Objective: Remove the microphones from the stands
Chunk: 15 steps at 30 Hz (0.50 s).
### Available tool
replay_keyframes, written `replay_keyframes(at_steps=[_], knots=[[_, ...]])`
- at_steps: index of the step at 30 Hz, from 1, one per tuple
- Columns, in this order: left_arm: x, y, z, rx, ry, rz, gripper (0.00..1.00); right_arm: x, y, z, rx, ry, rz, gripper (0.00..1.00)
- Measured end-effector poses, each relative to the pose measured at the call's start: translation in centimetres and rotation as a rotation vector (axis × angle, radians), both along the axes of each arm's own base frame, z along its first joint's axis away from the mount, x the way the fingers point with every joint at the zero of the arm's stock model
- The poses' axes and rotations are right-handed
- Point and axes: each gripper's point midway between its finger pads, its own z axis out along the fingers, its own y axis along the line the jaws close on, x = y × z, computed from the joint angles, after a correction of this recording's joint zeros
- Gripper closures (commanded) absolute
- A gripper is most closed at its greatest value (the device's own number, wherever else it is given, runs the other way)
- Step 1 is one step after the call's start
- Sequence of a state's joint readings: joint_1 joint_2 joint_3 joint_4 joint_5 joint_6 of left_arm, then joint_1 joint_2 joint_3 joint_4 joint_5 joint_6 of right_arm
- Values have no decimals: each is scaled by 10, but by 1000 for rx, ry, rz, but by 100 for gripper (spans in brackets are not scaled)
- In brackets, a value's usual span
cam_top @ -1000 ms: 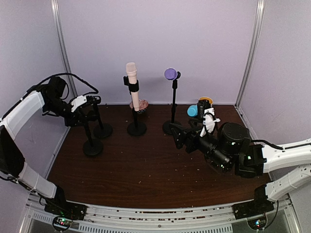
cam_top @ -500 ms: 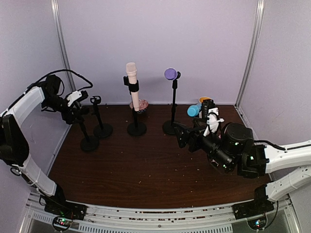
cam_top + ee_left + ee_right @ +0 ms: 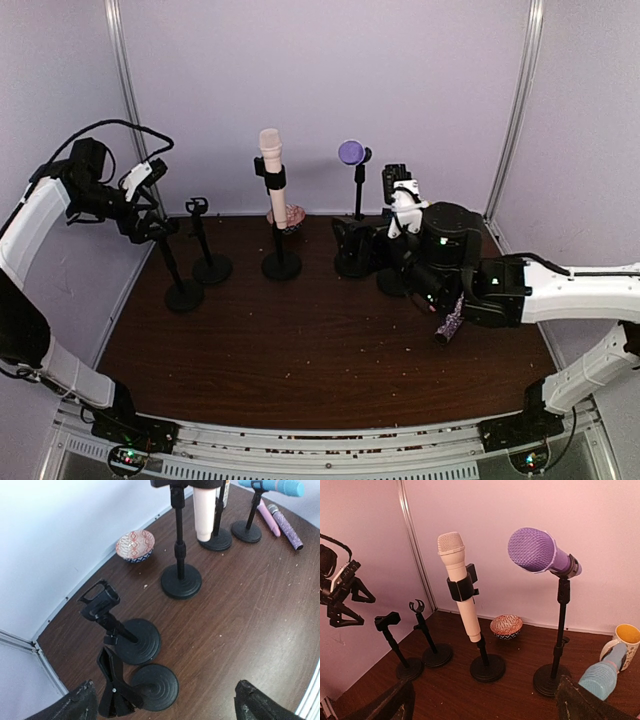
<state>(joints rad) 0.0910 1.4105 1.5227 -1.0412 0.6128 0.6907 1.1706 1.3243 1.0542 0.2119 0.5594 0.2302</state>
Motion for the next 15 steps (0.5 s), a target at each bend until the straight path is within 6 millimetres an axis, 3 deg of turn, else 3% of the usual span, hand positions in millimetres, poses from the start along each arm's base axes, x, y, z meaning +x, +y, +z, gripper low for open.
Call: replay_keyframes(at_steps=[3, 6, 10, 15], knots=[[-9, -7, 18, -75, -2, 18, 2, 12, 14, 2, -51, -5, -13, 0], [-12, -10, 34, -118, -10, 49, 2, 26, 3, 4, -78, -3, -48, 0], [-11, -8, 47, -137, -23, 88, 2, 46, -39, 19, -78, 5, -142, 0], [-10, -6, 47, -153, -5, 120, 2, 53, -103, 48, 22, 44, -267, 0]])
